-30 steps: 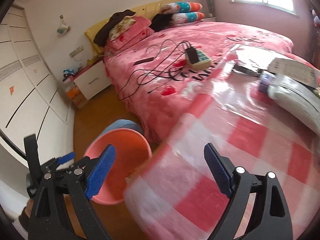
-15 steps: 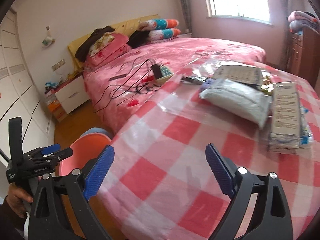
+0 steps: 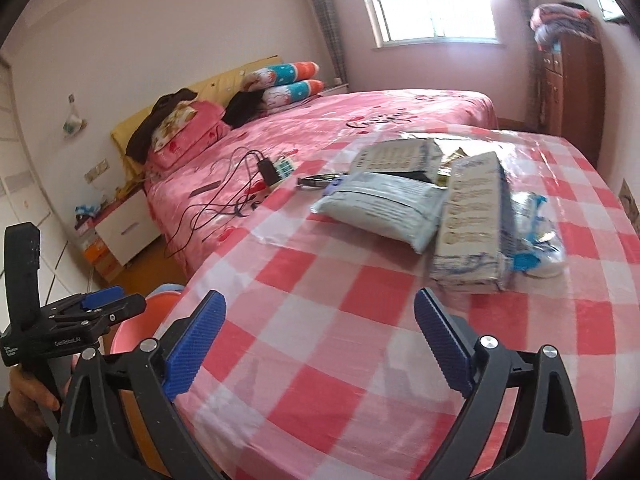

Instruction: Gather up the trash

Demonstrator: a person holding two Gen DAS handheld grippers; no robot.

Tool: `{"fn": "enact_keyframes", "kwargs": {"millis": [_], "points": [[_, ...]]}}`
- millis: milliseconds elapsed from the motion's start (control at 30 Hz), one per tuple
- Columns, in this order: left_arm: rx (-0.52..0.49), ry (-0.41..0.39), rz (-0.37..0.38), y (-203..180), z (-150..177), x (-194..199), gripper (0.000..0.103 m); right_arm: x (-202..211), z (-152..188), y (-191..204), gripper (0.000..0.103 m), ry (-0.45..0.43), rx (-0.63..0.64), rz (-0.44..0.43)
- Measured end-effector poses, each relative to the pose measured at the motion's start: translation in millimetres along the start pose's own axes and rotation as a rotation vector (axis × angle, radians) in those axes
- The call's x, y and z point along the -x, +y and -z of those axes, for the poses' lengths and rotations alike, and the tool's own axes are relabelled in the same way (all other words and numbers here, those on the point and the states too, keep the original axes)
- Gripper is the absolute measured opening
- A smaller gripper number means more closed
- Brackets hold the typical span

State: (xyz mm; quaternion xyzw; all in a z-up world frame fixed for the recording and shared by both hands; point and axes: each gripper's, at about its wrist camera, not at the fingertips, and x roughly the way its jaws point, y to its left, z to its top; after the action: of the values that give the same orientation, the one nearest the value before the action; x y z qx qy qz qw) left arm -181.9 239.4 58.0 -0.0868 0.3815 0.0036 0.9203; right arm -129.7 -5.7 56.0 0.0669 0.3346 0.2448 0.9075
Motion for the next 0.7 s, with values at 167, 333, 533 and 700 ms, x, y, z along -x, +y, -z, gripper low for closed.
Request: {"fn": "enact_keyframes", "kwargs": {"millis": [167, 333, 533, 700], "points": [[-0.027, 0.014, 0.048, -29.8, -11.8, -9.0, 0.088, 7.8, -0.9, -29.6, 0.094, 0.017, -0.081, -0.009], [-0.021, 0.01, 0.108, -53.2, -36.7, -20.1, 0.088, 16.0, -7.9, -62.7, 0.094, 0.019, -0.153, -0.005], [-0.019, 0.021, 0.149, -87.2, -97.1, -55.4, 0.088, 25.6, -13.0, -105.8, 0.094, -0.001, -0.25, 0.025], [0.001, 0.056, 0.163, -114.4, -152.2, -104.3, 0.088, 28.5, -17.5, -135.2, 0.094, -0.011, -0.282, 0.05]]}}
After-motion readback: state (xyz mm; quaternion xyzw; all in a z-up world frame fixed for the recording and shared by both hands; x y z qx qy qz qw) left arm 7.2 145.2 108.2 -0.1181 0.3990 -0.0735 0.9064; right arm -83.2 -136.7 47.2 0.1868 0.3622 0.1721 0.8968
